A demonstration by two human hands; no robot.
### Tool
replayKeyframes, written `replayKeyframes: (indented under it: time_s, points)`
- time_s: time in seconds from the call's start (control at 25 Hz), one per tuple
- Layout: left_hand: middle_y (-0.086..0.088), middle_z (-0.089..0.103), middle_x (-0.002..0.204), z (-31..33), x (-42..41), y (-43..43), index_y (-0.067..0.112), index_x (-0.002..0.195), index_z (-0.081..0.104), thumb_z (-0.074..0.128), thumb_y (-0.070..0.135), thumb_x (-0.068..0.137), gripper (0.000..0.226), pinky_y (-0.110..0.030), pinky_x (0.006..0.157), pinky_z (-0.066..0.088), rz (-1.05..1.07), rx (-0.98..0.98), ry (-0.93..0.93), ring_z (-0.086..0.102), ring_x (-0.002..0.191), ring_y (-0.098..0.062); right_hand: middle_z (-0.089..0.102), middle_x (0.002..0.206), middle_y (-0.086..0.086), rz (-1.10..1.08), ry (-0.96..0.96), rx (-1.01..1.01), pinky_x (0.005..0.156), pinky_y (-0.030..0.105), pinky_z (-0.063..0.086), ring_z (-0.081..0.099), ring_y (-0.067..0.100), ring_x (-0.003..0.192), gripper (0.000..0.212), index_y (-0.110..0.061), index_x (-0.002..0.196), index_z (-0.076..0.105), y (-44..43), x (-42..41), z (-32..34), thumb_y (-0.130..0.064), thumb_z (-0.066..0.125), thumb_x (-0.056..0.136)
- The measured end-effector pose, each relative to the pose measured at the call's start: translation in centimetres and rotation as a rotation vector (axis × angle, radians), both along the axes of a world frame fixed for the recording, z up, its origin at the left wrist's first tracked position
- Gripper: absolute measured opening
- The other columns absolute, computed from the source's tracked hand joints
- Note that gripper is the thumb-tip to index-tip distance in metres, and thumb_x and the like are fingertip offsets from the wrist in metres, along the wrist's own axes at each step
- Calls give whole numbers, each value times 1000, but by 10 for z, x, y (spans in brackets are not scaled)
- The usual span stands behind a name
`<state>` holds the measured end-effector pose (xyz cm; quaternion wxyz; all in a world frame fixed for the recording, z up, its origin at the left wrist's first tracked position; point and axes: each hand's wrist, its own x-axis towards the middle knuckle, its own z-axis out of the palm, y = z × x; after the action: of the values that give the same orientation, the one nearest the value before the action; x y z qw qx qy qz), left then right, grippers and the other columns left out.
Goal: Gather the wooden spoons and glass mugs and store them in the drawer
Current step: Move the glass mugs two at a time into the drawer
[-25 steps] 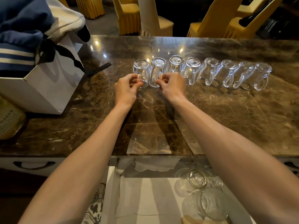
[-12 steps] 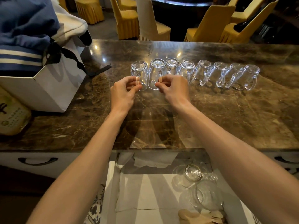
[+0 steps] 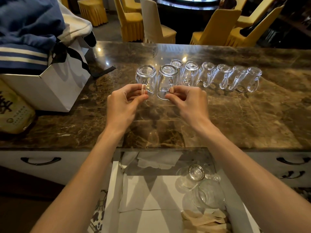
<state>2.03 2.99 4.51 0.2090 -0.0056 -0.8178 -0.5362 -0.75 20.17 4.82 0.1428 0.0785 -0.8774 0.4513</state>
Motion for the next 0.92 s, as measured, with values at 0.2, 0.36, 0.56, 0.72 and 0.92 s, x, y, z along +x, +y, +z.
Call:
replayKeyframes:
  time_s: [0.2, 0.36, 0.56, 0.72, 0.92]
  points:
    - [12, 68, 88, 10, 31, 0, 20, 106, 64, 75, 11, 75, 34, -10, 78, 51, -47, 26, 6, 66, 84, 5, 70, 80, -15, 18, 12, -26, 71, 14, 53, 65, -5, 75, 18, -21, 95, 74, 5, 29, 1, -24, 75, 77]
    - [12, 70, 90, 10, 55, -2, 20, 105, 65, 75, 12, 74, 34, -11, 78, 51, -67, 55, -25, 67, 85, 2, 65, 75, -22, 29, 40, -36, 70, 8, 51, 65, -7, 74, 18, -22, 94, 74, 9, 53, -3, -24, 76, 76]
    - [13, 71, 88, 2, 84, -4, 24, 102, 67, 75, 13, 71, 33, -11, 76, 51, -106, 92, -65, 69, 85, -1, 70, 73, -18, 56, 35, -54, 69, 21, 56, 66, -8, 73, 13, -25, 89, 73, 14, 83, -12, -26, 76, 76]
    - [13, 73, 89, -11, 110, -6, 31, 98, 67, 74, 21, 68, 33, -12, 77, 52, -135, 141, -113, 69, 86, -4, 70, 73, -17, 105, 15, -86, 69, 19, 56, 66, -7, 73, 14, -27, 89, 70, 15, 108, -19, -23, 76, 76]
    - [16, 73, 89, -25, 137, -7, 32, 96, 68, 75, 25, 65, 33, -13, 76, 52, -130, 146, -171, 69, 86, -4, 69, 76, -22, 126, -29, -93, 71, 12, 54, 66, -8, 75, 17, -26, 93, 73, 17, 138, -28, -23, 75, 76]
